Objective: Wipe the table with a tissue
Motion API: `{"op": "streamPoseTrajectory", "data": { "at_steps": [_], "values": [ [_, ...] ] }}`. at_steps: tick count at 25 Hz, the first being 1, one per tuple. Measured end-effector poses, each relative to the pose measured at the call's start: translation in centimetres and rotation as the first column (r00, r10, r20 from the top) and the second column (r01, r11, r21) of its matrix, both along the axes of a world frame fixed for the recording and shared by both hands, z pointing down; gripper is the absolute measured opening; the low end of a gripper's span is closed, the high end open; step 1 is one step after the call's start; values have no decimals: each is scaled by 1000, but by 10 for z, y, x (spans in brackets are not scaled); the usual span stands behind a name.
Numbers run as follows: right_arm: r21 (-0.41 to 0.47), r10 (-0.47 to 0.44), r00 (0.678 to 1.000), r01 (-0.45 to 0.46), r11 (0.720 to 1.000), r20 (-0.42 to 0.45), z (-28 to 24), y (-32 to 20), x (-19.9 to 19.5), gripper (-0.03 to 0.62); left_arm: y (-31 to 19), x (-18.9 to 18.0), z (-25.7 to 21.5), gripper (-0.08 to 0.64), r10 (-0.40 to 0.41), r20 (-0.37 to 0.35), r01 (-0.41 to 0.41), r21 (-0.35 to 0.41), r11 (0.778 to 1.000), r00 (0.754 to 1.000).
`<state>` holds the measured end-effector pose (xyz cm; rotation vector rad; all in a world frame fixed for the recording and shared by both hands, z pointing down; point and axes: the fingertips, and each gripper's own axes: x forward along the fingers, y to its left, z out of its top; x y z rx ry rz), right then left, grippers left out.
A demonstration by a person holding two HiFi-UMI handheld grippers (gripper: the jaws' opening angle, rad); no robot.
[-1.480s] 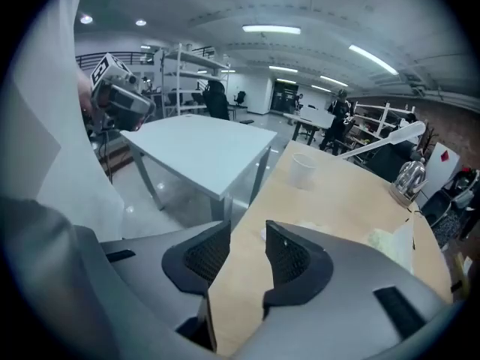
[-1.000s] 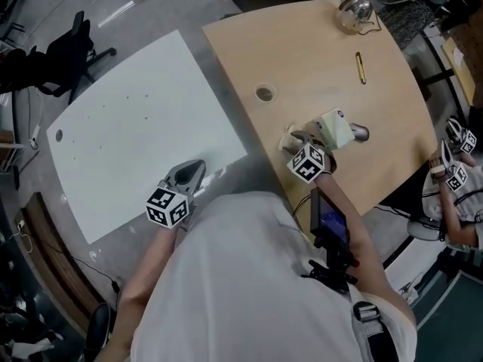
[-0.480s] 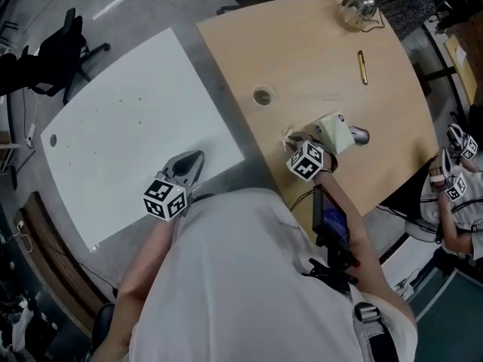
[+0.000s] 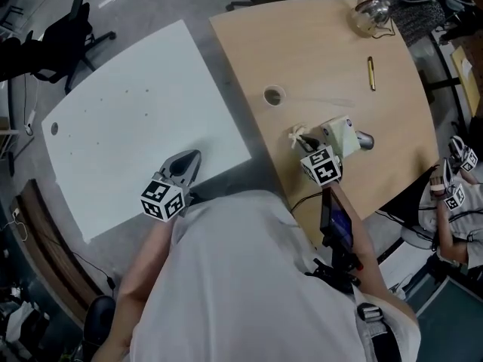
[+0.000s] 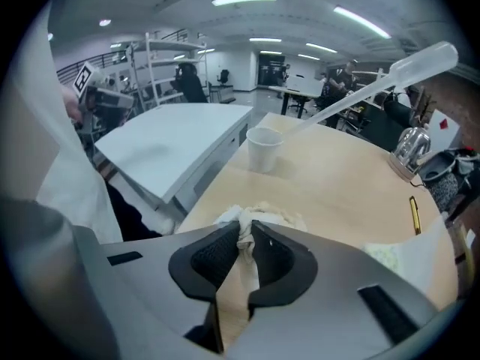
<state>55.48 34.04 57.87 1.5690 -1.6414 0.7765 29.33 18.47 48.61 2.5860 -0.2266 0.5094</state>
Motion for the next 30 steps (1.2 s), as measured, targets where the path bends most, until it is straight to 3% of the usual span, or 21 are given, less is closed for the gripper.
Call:
{"op": "streamPoseTrajectory", "data": {
  "at_steps": [5,9,13,16,23,30],
  "values": [
    [195,86,968,-134,972,237,-47,-33,-37,55,-10,-15,-1,8,6,-6,-6,3,1000,1000],
    [293,57,893,-207,934,447,-69,-69,-77,55,-19,-31,-4,8,9,-10,-9,10,1000,1000],
    [332,-2,821,-229,915,571,-82,-110,-118,55,-35,-61,-11,8,-15,-14,15,20,1000,1000],
    [337,-51,805,-188,923,591,-85,-141,-153,55,-52,-96,-10,8,-63,-14,64,19,998,998],
    [320,-135,821,-62,945,555,-78,-185,-222,57,-77,-164,-1,8,-169,-23,169,-2,986,985],
    [320,-212,852,55,946,479,-75,-218,-274,57,-101,-217,-4,8,-221,-54,221,1,975,974]
  ]
}}
